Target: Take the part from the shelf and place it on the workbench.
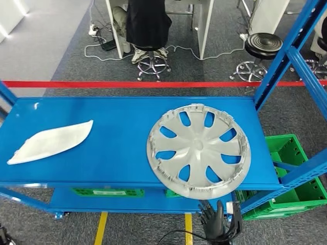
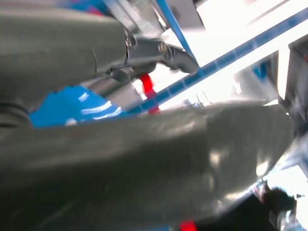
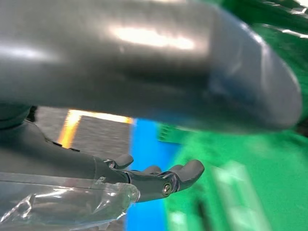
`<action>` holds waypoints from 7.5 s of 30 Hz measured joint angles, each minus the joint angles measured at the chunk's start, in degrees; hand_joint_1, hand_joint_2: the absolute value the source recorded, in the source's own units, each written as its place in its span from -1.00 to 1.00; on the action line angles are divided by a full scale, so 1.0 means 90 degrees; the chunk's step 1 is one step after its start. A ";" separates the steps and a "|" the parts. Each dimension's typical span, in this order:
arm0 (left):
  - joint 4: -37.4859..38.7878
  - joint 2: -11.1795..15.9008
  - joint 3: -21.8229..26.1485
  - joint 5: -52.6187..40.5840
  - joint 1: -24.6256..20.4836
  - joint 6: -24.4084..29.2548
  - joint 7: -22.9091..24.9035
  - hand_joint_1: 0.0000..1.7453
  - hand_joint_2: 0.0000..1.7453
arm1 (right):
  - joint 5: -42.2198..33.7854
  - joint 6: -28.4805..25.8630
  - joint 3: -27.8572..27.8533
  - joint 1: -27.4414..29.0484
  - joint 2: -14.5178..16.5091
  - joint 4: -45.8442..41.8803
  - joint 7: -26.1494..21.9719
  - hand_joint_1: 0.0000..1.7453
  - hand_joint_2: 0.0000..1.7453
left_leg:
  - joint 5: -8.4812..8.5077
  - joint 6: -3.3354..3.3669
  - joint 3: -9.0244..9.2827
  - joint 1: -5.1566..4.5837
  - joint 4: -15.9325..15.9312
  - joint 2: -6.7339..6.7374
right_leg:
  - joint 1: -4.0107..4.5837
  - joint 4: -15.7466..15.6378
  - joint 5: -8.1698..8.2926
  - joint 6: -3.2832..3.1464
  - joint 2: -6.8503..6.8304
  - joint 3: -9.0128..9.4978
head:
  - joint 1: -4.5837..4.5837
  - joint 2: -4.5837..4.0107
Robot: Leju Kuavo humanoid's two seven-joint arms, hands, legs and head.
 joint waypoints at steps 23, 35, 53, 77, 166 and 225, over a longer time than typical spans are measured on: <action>0.0841 0.1084 -0.2174 -0.3251 0.0122 0.1029 0.2076 -1.00 1.00 | -0.0081 0.0080 -0.0423 0.0251 -0.0104 0.0039 -0.0012 -1.00 -1.00 | 0.0997 0.0002 -0.1562 0.0228 -0.0375 -0.0102 | -0.0213 -0.0352 -0.0615 0.0433 0.0302 0.0879 | -0.0033 -0.0001; 0.0838 0.1787 -0.3074 -0.2825 0.0325 0.0337 0.3104 -1.00 1.00 | 0.0016 0.0103 -0.0527 0.0193 -0.0117 0.0039 -0.0010 -1.00 -1.00 | 0.1044 -0.0031 -0.1556 0.0230 -0.0378 -0.0116 | -0.0208 -0.0278 -0.0606 0.0443 0.0286 0.0847 | -0.0035 -0.0001; 0.1526 0.1922 -0.2613 -0.4930 -0.0541 0.0864 0.4900 -1.00 1.00 | 0.0144 0.0075 -0.0566 0.0100 -0.0117 0.0138 -0.0012 -1.00 -1.00 | 0.1071 -0.0066 -0.1558 0.0235 -0.0379 -0.0126 | -0.0200 -0.0243 -0.0591 0.0405 0.0282 0.0824 | -0.0035 -0.0001; 0.2890 0.1727 -0.1916 -0.5951 -0.1297 0.0588 0.4587 1.00 1.00 | 0.0233 -0.0010 -0.0576 0.0000 -0.0112 0.0250 -0.0021 -1.00 -1.00 | 0.1098 -0.0082 -0.1574 0.0239 -0.0379 -0.0125 | -0.0195 -0.0219 -0.0570 0.0381 0.0284 0.0792 | -0.0035 -0.0001; 0.1028 0.1304 -0.3821 -0.4952 -0.0542 0.1716 0.3677 1.00 1.00 | 0.0220 -0.0268 -0.0574 -0.0236 -0.0050 -0.0141 0.0001 -1.00 -1.00 | 0.1125 -0.0118 -0.1901 0.0141 -0.0183 -0.0634 | -0.0165 -0.0328 -0.0861 0.0174 0.0293 0.1298 | -0.0030 -0.0001; 0.1015 0.1541 -0.3521 -0.4069 0.0190 0.2338 0.3542 1.00 1.00 | -0.0714 -0.0520 -0.2177 0.0151 -0.0773 0.0762 0.0117 -1.00 -1.00 | 0.1164 -0.0060 -0.1491 0.0165 -0.0424 0.0496 | -0.0154 -0.0390 -0.0986 0.0424 -0.0235 0.1394 | 0.0042 -0.0001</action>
